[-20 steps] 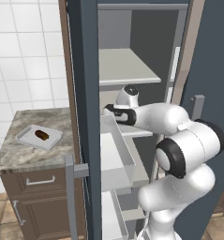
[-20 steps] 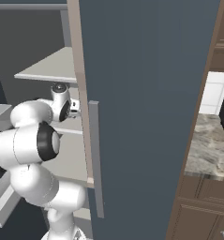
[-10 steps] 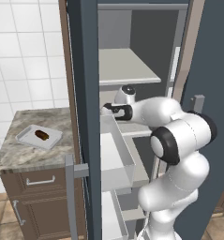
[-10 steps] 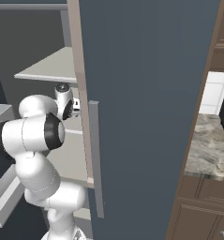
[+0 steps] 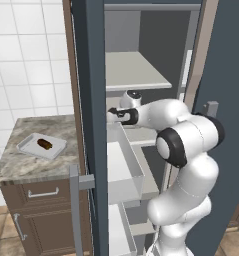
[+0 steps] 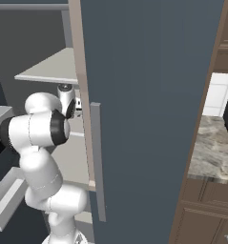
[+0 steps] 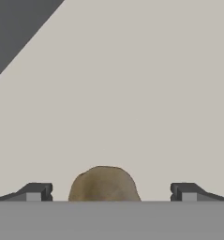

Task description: Take the sweet potato and garlic out of the freezer and place them in the tupperware container on the counter. Then put the tupperware containing the vegetables back in the freezer.

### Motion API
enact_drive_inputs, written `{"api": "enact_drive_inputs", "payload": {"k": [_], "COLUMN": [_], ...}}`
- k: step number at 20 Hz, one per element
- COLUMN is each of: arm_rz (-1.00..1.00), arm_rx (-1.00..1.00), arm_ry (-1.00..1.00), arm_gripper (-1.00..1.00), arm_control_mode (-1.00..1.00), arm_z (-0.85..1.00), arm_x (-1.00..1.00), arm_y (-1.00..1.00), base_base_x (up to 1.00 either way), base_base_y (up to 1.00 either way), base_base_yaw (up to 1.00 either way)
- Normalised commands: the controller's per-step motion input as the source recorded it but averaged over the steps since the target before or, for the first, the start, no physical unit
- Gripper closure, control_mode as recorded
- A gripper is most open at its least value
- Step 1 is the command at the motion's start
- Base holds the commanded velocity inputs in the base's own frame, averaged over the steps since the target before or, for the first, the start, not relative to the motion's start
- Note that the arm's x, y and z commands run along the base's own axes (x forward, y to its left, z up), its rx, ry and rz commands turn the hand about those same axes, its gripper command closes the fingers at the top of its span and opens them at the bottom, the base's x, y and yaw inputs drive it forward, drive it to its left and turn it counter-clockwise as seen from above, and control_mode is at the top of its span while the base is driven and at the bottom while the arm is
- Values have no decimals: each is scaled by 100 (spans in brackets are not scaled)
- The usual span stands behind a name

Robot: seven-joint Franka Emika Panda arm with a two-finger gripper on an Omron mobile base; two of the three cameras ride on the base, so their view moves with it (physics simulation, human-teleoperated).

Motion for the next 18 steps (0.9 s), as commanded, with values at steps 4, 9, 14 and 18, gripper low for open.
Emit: {"api": "enact_drive_inputs", "payload": {"k": [4,9,14,18], "arm_rz": [0,0,0,0], "arm_rx": [0,0,0,0], "arm_ry": [1,2,2,2], "arm_gripper": [-100,100,100,100], "arm_control_mode": [-100,-100,-100,-100], "arm_z": [-14,-25,-25,-17], "arm_x": [2,-5,-34,-39], "arm_y": [5,3,-1,-5], "base_base_x": [0,0,0,0], "base_base_y": [0,0,0,0], "base_base_yaw": [0,0,0,0]}}
